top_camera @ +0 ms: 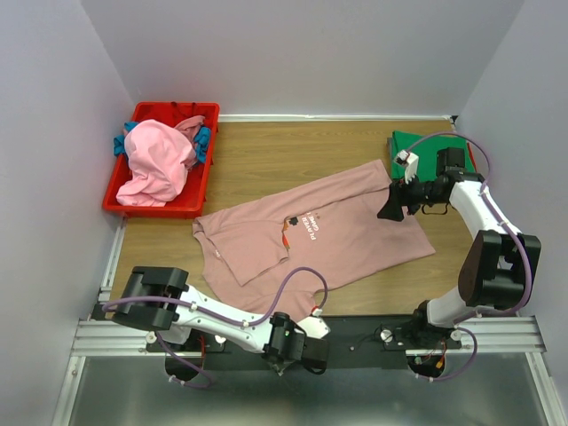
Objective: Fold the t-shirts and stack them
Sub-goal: Fold the tshirt
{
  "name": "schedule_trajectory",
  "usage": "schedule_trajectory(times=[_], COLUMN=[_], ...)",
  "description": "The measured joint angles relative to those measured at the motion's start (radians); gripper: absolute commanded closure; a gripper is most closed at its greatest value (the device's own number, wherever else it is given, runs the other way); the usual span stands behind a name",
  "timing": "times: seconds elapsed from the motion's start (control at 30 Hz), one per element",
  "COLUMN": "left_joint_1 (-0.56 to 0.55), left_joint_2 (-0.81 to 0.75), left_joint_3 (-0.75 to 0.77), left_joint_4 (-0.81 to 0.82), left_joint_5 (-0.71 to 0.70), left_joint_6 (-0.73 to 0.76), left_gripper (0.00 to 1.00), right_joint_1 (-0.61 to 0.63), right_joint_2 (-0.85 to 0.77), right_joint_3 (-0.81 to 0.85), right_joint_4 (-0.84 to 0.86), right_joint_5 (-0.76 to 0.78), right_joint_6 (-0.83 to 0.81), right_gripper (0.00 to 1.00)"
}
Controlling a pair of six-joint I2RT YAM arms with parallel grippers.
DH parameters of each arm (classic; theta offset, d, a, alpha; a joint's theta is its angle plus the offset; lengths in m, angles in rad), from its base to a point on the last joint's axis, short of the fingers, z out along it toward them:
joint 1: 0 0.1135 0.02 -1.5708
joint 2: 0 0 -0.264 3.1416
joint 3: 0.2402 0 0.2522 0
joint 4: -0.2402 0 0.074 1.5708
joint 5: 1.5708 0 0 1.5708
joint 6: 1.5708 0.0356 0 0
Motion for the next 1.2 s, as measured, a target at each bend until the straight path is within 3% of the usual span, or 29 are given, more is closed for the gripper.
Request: schedule_trajectory(times=[1.2], left_joint_1=[0.004], left_joint_2=[0.023], left_joint_3=[0.021], left_joint_4=[-0.027], left_joint_5=[-0.015], left_joint_6=[0.004], left_gripper=[0.98], right_joint_1=[0.000], right_joint_2=[0.000], right_joint_3=[0.000], right_joint_4=[0.000], right_joint_5=[-0.001], right_joint_6=[0.000], right_gripper=[0.21])
